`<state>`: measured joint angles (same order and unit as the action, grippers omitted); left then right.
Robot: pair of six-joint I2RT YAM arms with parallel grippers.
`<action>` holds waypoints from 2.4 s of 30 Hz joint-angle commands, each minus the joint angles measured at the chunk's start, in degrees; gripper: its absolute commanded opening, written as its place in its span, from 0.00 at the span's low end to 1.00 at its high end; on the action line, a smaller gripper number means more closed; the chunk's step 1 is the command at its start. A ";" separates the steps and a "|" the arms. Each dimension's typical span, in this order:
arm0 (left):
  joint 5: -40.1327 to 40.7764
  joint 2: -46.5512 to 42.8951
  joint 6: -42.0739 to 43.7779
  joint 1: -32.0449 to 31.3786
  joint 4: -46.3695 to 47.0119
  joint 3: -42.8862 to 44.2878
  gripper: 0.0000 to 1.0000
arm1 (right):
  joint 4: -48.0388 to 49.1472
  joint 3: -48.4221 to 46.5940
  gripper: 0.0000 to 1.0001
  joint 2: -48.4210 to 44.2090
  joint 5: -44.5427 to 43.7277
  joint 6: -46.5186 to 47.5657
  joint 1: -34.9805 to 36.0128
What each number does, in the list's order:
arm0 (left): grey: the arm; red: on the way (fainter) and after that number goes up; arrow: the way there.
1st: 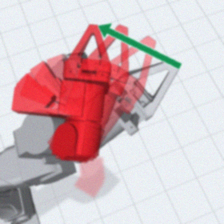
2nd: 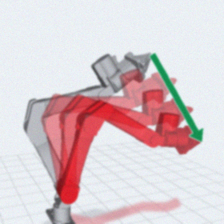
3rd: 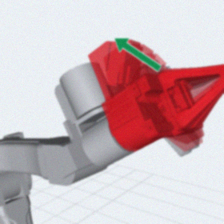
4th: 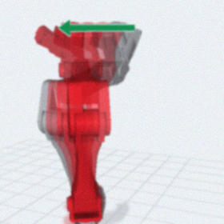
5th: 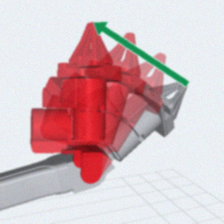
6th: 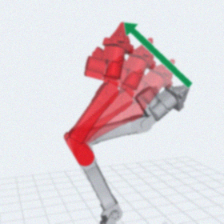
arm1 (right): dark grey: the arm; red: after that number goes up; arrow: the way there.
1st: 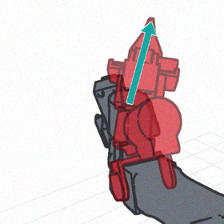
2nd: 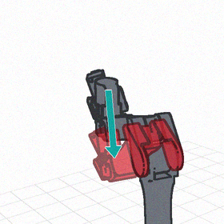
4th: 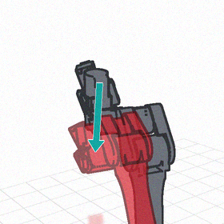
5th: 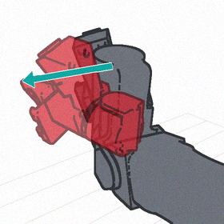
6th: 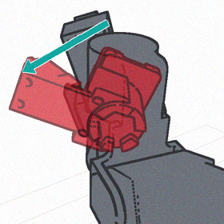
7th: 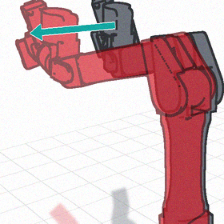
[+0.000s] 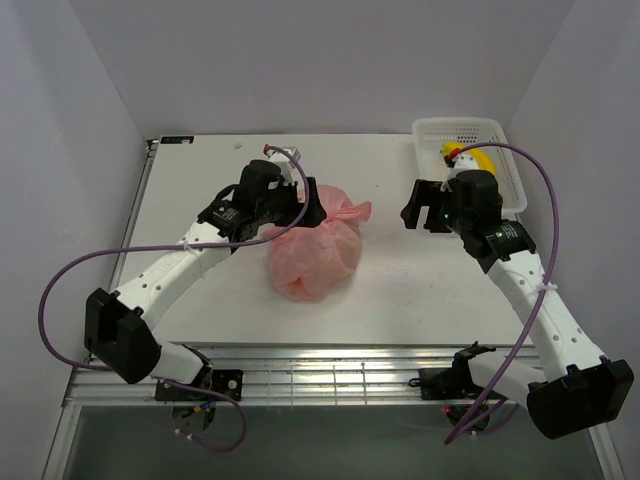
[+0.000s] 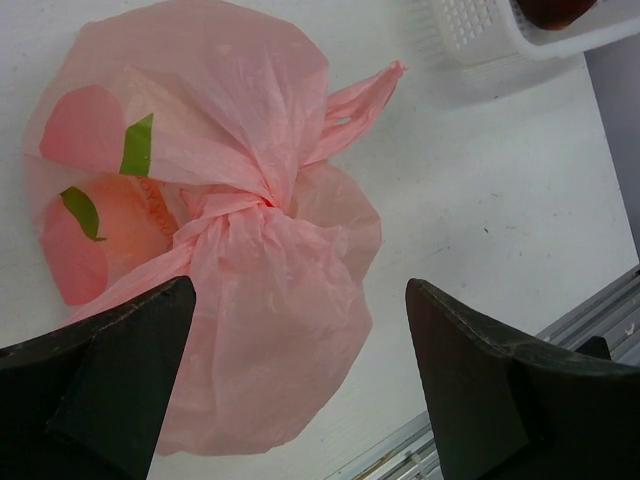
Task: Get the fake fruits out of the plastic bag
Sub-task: Untie the plastic bag at the center of the board.
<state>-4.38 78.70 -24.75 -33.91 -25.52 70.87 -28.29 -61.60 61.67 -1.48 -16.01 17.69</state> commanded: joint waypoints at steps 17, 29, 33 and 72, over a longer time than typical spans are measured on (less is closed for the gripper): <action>24.94 15.95 3.14 -10.91 -13.33 10.86 0.49 | 8.16 -0.36 0.90 6.18 13.41 5.45 0.23; 28.73 14.21 2.78 -11.70 -11.49 8.85 0.00 | 13.09 -13.18 0.90 21.02 8.34 4.61 10.76; 26.89 11.22 3.04 -11.70 -8.68 5.43 0.00 | 16.07 -17.05 0.90 30.15 5.77 -5.92 14.12; 29.68 -4.24 2.96 -11.44 -0.05 -9.17 0.00 | 22.32 -16.81 0.08 37.48 -3.44 -15.72 9.57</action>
<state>19.16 79.83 -20.45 -45.36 -24.16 62.54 -5.72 -79.22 103.72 1.67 -32.05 33.28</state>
